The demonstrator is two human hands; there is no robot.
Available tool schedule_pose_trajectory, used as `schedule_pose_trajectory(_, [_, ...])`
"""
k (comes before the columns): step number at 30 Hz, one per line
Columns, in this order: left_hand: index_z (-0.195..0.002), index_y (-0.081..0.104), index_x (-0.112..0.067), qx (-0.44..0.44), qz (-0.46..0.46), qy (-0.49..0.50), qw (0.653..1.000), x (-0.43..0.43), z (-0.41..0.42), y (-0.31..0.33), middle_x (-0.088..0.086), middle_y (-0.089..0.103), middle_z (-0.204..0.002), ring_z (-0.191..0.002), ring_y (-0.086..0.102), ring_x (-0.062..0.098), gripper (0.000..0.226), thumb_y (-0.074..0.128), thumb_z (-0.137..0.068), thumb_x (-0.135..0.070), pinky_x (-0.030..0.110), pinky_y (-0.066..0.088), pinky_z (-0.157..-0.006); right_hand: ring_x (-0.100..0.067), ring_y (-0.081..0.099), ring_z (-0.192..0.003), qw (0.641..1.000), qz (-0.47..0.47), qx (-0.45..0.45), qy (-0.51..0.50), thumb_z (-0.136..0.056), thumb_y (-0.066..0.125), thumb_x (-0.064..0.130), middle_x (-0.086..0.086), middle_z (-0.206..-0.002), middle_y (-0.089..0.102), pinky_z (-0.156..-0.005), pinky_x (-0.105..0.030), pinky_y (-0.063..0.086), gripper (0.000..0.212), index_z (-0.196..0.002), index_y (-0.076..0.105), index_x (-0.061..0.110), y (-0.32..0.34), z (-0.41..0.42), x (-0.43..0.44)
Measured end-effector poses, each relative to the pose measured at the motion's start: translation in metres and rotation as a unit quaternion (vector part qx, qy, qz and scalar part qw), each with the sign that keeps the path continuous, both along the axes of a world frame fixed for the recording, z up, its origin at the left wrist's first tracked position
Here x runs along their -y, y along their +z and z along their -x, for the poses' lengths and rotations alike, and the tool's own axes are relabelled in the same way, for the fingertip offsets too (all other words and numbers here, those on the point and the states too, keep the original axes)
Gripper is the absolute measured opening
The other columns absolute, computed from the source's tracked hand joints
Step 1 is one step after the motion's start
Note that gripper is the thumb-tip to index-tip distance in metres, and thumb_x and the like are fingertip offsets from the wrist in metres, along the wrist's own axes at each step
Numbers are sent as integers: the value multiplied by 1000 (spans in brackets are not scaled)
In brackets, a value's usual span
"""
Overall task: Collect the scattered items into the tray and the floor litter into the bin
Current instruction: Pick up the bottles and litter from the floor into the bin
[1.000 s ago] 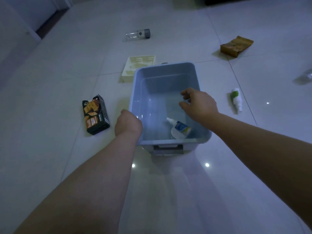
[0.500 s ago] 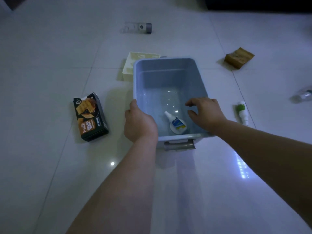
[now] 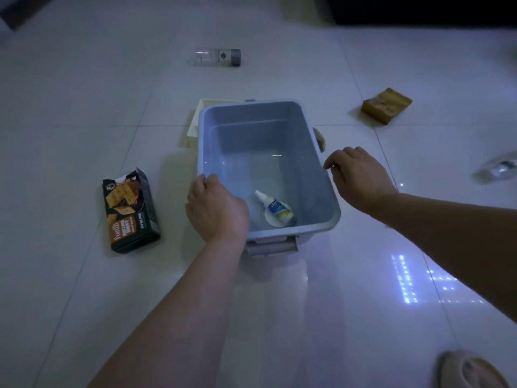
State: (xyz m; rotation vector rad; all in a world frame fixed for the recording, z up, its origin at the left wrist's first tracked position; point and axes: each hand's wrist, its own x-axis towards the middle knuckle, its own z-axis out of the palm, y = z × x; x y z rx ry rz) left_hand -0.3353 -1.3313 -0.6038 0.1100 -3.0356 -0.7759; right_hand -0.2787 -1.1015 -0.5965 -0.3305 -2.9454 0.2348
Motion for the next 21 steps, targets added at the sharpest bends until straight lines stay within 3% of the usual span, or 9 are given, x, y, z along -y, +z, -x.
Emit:
schedule_pose_trajectory(3, [-133,49,-7,-1,87,-52,995,-20,-2,7,10,48,-138,-130,41,29,48,48,-85,-6,39,33,-106,-27,52,-105,997,30,27,-64,-93,43,9,-9,-110,61,-79,-36,43,26,-111,61,15,-17,-4,-35])
schedule_pose_trajectory(8, [-139,44,-7,22,122,-78,989,-59,6,28,12,45,-142,-132,38,31,51,43,-88,-1,38,35,-106,-27,49,-115,982,41,143,-113,-86,51,7,-9,-122,55,-88,-36,43,37,-122,55,17,-49,-14,-103])
schedule_pose_trajectory(13, [-130,51,-3,69,179,-105,976,-110,9,38,17,47,-137,-127,44,34,41,45,-89,0,41,41,-99,-34,47,-115,930,133,154,-308,-92,47,18,-17,-122,47,-93,-40,40,34,-124,46,6,-79,-38,-143])
schedule_pose_trajectory(17, [-130,52,-3,92,239,-109,960,-115,-1,40,17,49,-135,-125,46,34,41,47,-89,-1,41,43,-97,-36,53,-110,929,163,186,-276,-94,43,18,-17,-119,48,-89,-41,43,35,-126,38,7,-100,-54,-165])
schedule_pose_trajectory(21, [-132,49,-2,89,279,-112,950,-99,8,40,17,48,-135,-125,45,33,45,47,-88,1,41,42,-99,-43,52,-115,897,263,185,-301,-95,41,15,-22,-124,45,-95,-48,41,35,-128,35,4,-114,-54,-169])
